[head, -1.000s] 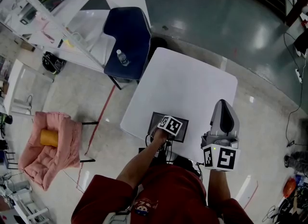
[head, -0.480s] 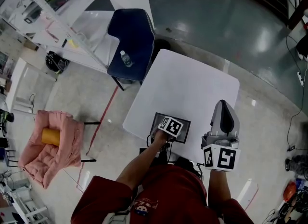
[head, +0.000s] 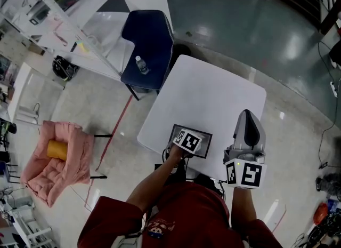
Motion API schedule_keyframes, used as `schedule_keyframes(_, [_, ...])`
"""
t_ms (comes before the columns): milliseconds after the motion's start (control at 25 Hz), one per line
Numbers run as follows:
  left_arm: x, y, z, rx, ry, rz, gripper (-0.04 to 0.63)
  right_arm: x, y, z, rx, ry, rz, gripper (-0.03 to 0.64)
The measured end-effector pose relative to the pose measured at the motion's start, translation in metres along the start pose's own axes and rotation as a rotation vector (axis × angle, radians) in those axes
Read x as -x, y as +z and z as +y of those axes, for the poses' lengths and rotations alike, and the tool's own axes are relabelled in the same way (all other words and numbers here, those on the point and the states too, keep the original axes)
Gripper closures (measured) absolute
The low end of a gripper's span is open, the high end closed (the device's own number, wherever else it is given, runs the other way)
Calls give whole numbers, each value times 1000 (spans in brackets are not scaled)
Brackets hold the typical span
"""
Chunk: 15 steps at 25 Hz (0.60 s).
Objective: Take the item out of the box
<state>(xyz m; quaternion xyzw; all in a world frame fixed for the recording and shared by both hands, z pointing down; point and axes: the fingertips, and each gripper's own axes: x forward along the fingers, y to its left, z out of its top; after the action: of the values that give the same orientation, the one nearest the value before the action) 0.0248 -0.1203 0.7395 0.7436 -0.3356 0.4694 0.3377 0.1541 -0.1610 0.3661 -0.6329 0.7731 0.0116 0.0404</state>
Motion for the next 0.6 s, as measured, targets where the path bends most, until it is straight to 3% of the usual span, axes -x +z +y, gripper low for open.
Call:
schedule_keyframes(400, [28,12,-5,11,-10,-83,554,-3,-2,2,0,15,6,615])
schedule_keyframes(600, [48,17,-8,-23,17,-132,554,-4,-3,5,-1,21,9,615])
